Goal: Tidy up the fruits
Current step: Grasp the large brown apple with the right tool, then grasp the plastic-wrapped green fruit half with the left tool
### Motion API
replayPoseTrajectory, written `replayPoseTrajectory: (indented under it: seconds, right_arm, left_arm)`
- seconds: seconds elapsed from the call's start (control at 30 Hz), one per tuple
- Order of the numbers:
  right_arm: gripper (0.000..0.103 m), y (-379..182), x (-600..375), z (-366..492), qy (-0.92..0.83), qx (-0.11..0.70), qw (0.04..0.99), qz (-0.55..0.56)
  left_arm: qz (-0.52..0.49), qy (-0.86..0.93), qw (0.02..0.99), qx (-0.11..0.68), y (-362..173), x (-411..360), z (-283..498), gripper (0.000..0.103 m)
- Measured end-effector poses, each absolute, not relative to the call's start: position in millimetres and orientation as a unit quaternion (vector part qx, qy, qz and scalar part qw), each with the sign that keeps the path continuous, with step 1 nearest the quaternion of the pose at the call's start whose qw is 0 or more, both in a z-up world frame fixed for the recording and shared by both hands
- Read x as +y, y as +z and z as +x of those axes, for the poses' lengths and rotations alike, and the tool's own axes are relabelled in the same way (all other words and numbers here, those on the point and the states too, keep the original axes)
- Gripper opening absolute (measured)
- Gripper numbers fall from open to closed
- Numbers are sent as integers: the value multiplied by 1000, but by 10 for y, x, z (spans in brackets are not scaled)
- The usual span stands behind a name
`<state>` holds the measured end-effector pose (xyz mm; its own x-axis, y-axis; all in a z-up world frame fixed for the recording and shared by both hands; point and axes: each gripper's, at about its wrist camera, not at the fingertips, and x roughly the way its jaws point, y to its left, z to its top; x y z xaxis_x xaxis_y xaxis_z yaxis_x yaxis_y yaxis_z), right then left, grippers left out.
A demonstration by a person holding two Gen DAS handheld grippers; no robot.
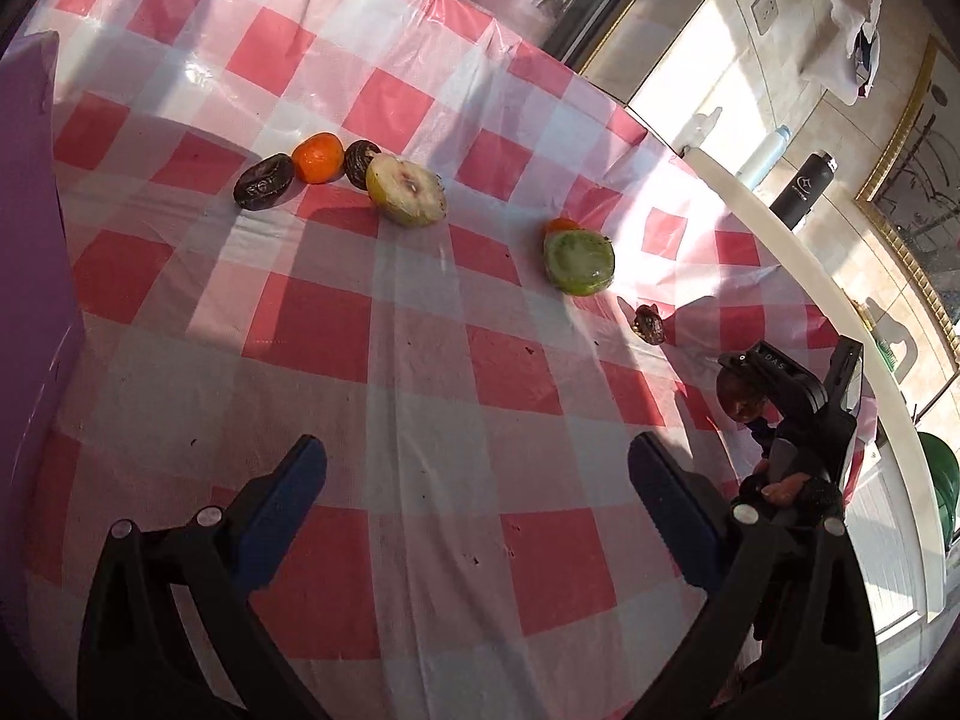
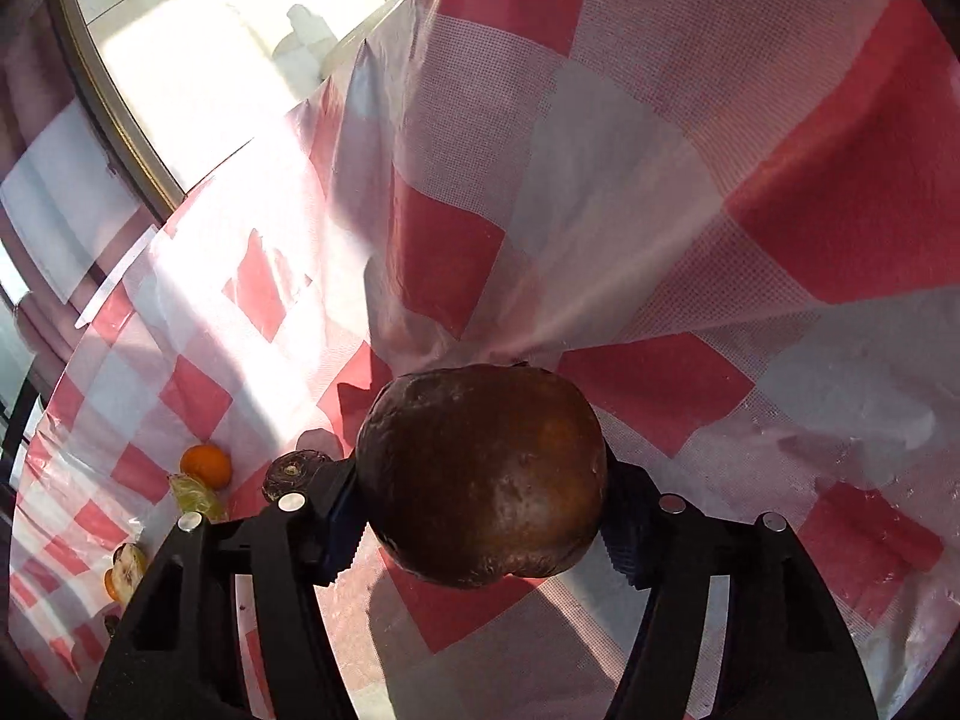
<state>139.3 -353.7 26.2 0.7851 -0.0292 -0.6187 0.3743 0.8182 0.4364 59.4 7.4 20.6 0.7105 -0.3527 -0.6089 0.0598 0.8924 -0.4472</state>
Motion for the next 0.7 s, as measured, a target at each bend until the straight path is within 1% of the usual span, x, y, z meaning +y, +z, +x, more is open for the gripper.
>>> replayPoseTrajectory:
  seconds: [0.13,0.27,0.53,0.7]
  right_arm:
    - [64,274,-3571,1372,-102,301,904,284]
    - [64,279,-3564,1346,-90,297,907,285]
    - [64,239,-3602,1343,-82,296,906,290]
    - [64,220,-3605,1366,-78,300,905,291]
  left_arm:
    - [-158,-109,913,361,259,-161,708,101]
    - [-120,-115,916,365,283,-546,1125,101]
    - [-147,-107,894,410,173,-1043,2311,101]
    - [-127,-95,897,412,173,-1228,2734,100]
